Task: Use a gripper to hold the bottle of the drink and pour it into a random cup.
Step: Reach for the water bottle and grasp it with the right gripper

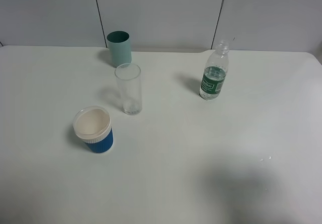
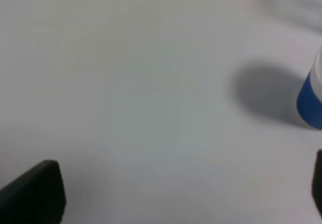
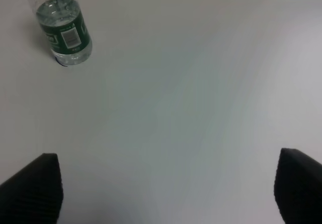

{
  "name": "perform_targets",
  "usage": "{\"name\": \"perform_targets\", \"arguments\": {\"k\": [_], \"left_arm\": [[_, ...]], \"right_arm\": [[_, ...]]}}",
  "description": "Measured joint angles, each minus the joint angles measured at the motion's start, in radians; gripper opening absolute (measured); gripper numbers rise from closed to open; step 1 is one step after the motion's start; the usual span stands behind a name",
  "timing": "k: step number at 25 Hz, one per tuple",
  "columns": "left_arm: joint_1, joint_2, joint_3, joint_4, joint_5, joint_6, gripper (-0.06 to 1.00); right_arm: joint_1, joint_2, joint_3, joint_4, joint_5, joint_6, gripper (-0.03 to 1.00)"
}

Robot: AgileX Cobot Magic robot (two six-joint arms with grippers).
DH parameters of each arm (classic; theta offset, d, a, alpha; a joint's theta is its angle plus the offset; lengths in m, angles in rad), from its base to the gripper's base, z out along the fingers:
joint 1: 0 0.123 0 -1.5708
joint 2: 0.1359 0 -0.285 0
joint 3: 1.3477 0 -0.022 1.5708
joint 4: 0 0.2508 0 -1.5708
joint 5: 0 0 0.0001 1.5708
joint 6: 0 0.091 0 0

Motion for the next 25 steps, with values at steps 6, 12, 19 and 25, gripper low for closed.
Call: {"name": "perform_targets", "arguments": {"k": [6, 12, 19, 25], "left_arm": [[0.0, 0.0, 0.0, 0.0, 0.0, 0.0, 0.99], [0.0, 0.0, 0.0, 0.0, 0.0, 0.0, 0.99], [0.0, 0.0, 0.0, 0.0, 0.0, 0.0, 0.99], [0.0, 0.0, 0.0, 0.0, 0.0, 0.0, 0.99]], "right_arm": [[0.0, 0.0, 0.0, 0.0, 0.0, 0.0, 0.83], [0.0, 0.0, 0.0, 0.0, 0.0, 0.0, 0.83], [0.0, 0.0, 0.0, 0.0, 0.0, 0.0, 0.83], [0.0, 0.0, 0.0, 0.0, 0.0, 0.0, 0.83]]}}
